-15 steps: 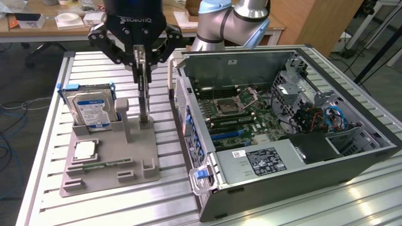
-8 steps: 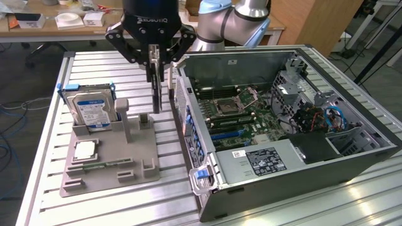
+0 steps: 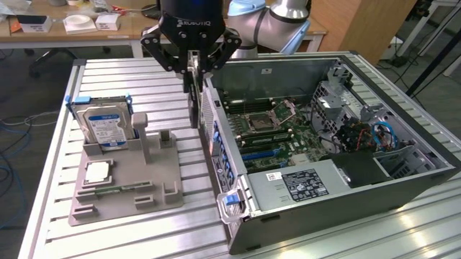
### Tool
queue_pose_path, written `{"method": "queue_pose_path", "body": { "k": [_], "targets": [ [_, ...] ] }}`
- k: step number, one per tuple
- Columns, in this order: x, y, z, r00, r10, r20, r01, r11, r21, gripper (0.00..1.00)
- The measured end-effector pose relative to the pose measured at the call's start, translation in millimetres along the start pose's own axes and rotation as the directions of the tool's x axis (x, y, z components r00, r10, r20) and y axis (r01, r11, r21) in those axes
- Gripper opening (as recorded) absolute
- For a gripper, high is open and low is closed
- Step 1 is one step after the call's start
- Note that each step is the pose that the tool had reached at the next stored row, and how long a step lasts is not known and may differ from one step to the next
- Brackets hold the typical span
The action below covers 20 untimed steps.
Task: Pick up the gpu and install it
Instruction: 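Pick up the gpu and move the gpu toward the slot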
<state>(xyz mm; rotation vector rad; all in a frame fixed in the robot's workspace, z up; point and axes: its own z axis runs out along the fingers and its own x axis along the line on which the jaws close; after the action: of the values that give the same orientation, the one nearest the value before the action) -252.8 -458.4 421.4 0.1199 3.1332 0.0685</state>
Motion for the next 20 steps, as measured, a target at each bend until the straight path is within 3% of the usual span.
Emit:
{"method": "queue_pose_path", "body": {
  "k": [11, 20],
  "targets": [
    [-29.5, 2.3, 0.2, 1.0000, -0.005, -0.0002, 0.005, 1.0000, 0.0000, 0.26],
    [-46.7, 3.6, 0.3, 1.0000, -0.009, -0.0004, 0.009, 1.0000, 0.0000, 0.26]
  ]
}}
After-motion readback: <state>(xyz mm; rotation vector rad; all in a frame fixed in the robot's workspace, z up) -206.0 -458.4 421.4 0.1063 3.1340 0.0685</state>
